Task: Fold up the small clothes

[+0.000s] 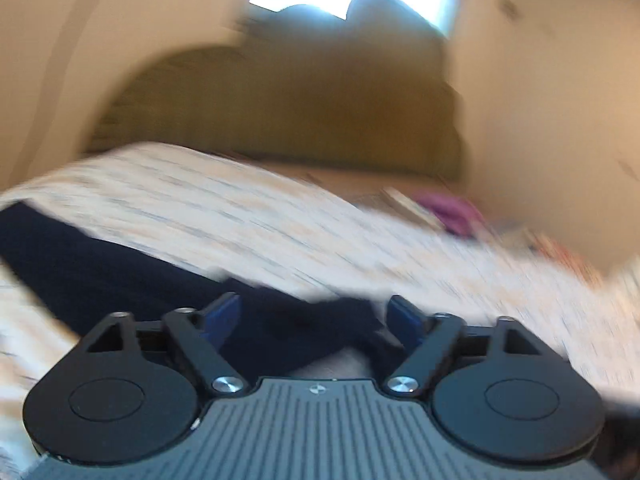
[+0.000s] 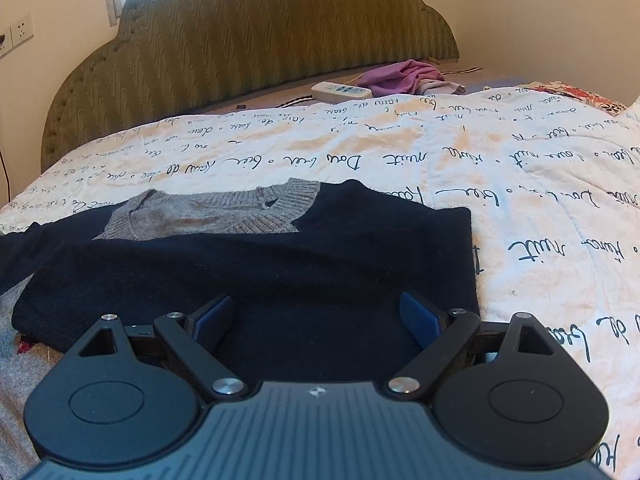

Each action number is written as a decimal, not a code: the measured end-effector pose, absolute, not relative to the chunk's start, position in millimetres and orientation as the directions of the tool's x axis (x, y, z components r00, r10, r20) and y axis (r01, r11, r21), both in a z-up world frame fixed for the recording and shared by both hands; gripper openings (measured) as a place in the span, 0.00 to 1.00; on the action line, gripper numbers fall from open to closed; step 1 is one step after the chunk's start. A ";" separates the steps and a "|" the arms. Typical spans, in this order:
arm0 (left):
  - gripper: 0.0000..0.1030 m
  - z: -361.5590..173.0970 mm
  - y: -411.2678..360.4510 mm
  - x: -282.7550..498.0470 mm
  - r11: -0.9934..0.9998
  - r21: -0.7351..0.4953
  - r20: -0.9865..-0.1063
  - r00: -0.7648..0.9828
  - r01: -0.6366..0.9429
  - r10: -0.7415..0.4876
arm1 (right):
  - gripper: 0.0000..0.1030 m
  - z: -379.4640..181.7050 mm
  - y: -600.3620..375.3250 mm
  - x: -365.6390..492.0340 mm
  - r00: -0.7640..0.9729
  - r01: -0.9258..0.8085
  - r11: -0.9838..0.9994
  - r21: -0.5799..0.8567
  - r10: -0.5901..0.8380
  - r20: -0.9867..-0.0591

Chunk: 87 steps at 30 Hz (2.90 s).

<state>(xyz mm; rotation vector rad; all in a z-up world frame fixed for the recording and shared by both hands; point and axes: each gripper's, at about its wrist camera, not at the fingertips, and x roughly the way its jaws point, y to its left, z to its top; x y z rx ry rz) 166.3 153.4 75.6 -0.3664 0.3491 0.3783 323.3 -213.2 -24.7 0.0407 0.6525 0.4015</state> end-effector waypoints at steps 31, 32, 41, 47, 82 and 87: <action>0.05 49.0 416.6 167.8 0.382 -0.439 -0.617 0.582 -0.813 0.530 | 0.92 -25.7 -209.2 325.3 0.720 -0.348 0.922 0.170 0.379 -0.581; 0.04 56.3 409.9 170.9 0.406 -0.428 -0.601 0.590 -0.807 0.539 | 0.93 -25.6 -209.7 325.3 0.720 -0.348 0.921 0.174 0.381 -0.580; 0.04 122.1 208.9 201.7 0.849 -0.319 -0.381 0.878 -0.420 0.291 | 0.93 -25.1 -212.1 325.6 0.718 -0.348 0.918 0.190 0.391 -0.576; 0.04 71.1 47.6 219.0 0.969 -0.219 -0.462 0.887 -0.114 0.000 | 0.93 -25.0 -214.5 325.4 0.717 -0.347 0.915 0.209 0.402 -0.569; 0.92 4.4 67.0 163.7 0.948 -0.293 -0.557 0.828 -0.122 -0.066 | 0.96 21.8 -174.0 328.7 0.468 -0.371 0.754 0.542 0.656 -0.593; 0.92 3.8 70.7 161.0 0.939 -0.321 -0.545 0.835 -0.125 -0.075 | 0.95 0.6 -152.1 340.4 0.332 -0.275 0.695 0.665 0.717 -0.613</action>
